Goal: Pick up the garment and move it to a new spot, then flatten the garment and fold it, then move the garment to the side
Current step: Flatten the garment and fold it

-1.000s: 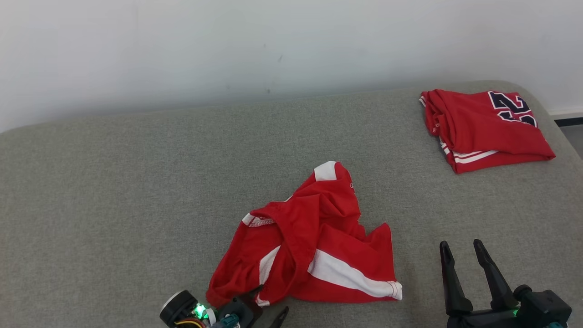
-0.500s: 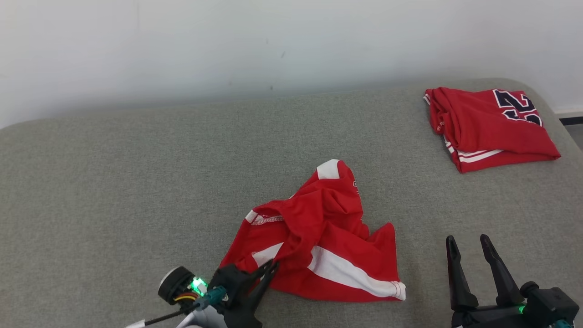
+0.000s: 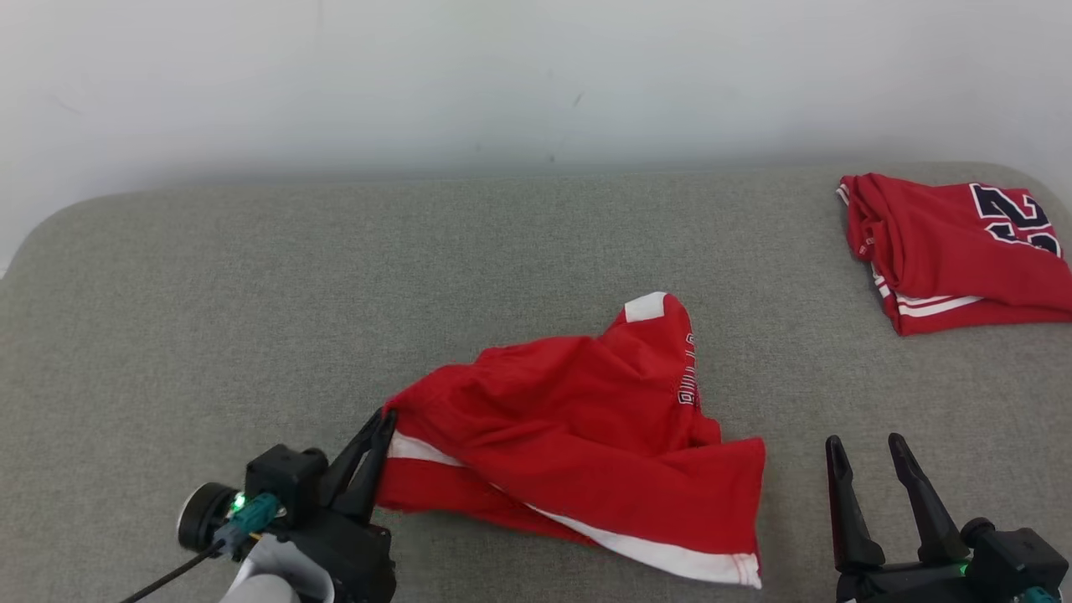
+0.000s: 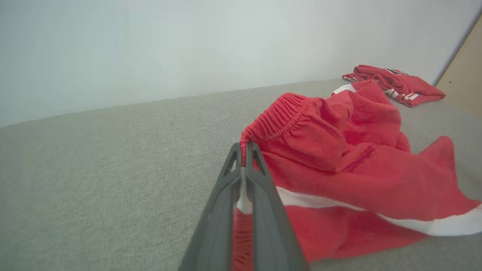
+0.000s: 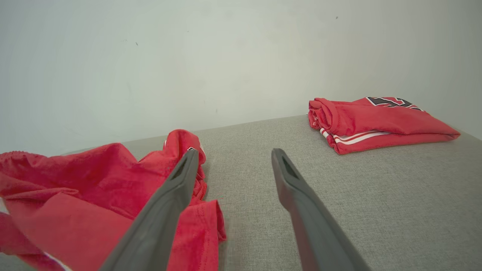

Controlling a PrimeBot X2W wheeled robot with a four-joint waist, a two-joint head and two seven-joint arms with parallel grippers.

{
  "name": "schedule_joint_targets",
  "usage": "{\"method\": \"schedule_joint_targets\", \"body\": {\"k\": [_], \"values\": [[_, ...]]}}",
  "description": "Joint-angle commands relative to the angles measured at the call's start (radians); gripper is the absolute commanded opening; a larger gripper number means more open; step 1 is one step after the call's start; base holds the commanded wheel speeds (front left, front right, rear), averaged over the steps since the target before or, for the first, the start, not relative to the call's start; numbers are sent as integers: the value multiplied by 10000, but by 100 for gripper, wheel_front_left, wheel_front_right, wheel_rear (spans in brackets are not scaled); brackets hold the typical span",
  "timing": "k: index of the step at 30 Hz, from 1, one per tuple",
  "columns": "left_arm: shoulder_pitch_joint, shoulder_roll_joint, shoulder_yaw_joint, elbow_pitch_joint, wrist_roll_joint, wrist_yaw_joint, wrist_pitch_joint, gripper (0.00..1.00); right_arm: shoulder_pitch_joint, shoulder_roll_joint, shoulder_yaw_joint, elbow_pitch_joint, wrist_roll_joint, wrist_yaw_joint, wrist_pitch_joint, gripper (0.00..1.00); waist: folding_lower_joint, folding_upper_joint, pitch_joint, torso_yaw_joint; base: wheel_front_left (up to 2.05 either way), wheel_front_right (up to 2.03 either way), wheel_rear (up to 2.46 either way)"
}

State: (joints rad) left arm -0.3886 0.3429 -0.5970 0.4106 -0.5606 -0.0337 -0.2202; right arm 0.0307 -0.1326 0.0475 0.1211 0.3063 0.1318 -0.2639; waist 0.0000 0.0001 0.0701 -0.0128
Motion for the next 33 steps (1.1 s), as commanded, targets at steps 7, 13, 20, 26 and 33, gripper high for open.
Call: {"method": "schedule_joint_targets", "body": {"k": [7, 13, 20, 26, 33], "values": [[909, -150, 372, 527, -463, 99, -314, 0, -96, -147, -35, 209, 75, -28, -1, 100, 0, -1, 125, 27, 0, 0, 0], [991, -442, 622, 570, -258, 99, -436, 100, -140, -166, -33, 298, 29, -28, 0, 100, 0, -1, 77, 92, 0, 0, 0], [1651, -666, 1874, -688, 421, 255, -447, 100, 38, -152, -88, 311, 46, -28, -1, 100, 0, -1, -330, 166, 0, 0, 0], [2646, -895, 3283, -1786, 1068, 312, -450, 100, 209, -182, -201, 216, 103, -28, -1, 100, 0, -1, -648, 202, 0, 0, 0], [3528, -1205, 4420, -2306, 1631, 205, -451, 100, 347, -258, -338, 144, 116, -28, 0, 100, 0, -1, -787, 218, 0, 0, 0]]}}
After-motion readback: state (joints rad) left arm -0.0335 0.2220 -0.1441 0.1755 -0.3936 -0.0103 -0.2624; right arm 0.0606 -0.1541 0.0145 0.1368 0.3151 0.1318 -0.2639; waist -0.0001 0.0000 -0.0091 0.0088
